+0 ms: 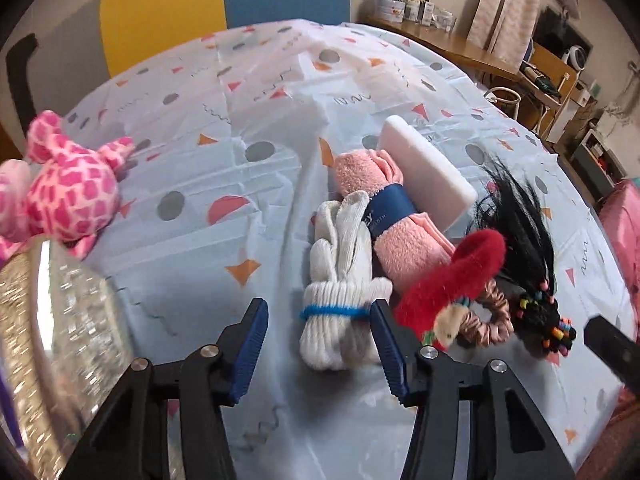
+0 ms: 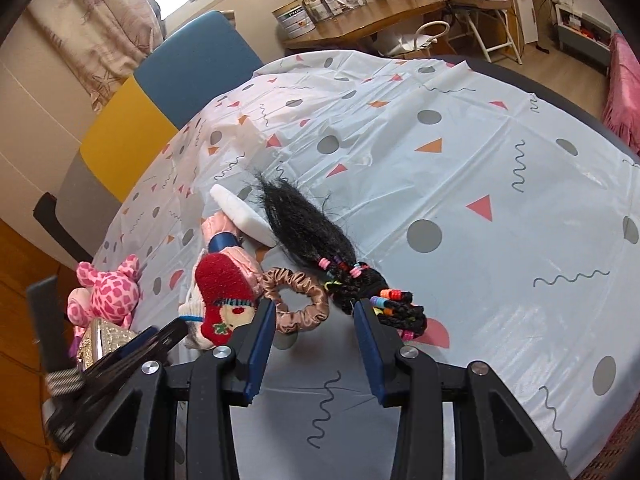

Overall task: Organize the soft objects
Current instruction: 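Grasp the white knit glove with left tool and lift it while right tool approaches scrunchie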

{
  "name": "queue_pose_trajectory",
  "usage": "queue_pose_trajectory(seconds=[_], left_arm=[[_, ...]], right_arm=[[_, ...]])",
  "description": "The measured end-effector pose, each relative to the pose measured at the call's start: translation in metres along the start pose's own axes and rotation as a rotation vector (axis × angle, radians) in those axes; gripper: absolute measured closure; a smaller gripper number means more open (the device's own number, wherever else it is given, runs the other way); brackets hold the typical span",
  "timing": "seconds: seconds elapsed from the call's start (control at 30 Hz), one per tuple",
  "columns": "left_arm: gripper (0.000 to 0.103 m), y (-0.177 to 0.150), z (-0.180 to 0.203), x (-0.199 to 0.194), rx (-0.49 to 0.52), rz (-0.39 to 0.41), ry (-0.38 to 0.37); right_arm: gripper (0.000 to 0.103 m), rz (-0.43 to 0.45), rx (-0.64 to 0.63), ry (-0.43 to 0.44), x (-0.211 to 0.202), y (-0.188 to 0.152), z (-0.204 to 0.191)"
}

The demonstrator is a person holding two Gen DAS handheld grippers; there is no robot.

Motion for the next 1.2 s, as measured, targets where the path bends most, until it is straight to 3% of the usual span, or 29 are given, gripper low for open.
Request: queue_pose_trajectory(seconds=[0.07, 0.27, 0.3, 0.33, 0.37, 0.6, 0.8, 1.0, 1.2], left_arm=[[0.039, 0.004, 0.002, 0.006, -0.004, -0.005, -0.02], [0.037, 0.012, 0.012, 0.027, 0.021, -0.038, -0.042], [0.039, 0.012, 0.013, 0.03, 0.024, -0.04, -0.045], [0.054, 0.013, 0.013, 0.034, 0.021, -0.047, -0.046], [0.062, 0.013, 0.013, 0.037, 0.023, -0.055, -0.055], [0.066, 0.01, 0.007, 0.03, 0.014, -0.07, -0.067], [0.066, 0.027, -0.011, 0.009, -0.034, -0.082, -0.057], [0.066, 0.057, -0.05, -0.039, -0.077, 0.019, -0.021], [0.066, 0.079, -0.133, -0.081, -0.203, 0.108, 0.075]], right_arm=[[0.062, -0.004, 0.002, 0.01, 0.0, 0.0, -0.001], [0.062, -0.021, 0.006, 0.026, 0.003, -0.002, -0.003], [0.062, -0.023, 0.005, 0.025, 0.003, -0.002, -0.003], [0.062, -0.026, 0.003, 0.023, 0.004, -0.002, -0.003], [0.062, -0.028, 0.004, 0.022, 0.004, -0.003, -0.003], [0.062, -0.042, 0.005, 0.008, 0.008, -0.004, -0.001], [0.062, -0.048, 0.0, -0.008, 0.009, -0.006, 0.0], [0.062, -0.056, 0.008, -0.022, 0.012, -0.006, 0.003], [0.062, -0.061, -0.005, -0.042, 0.013, -0.008, 0.003]])
Point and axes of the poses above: each gripper's, at about its wrist camera, not at the fingertips, and x roughly the way its jaws point, z to its right, y to its top, the point moved 8 cm from there along x, roughly the way its jaws point, and after that the axes turned 7 degrees about -z, right-handed, at the moved point
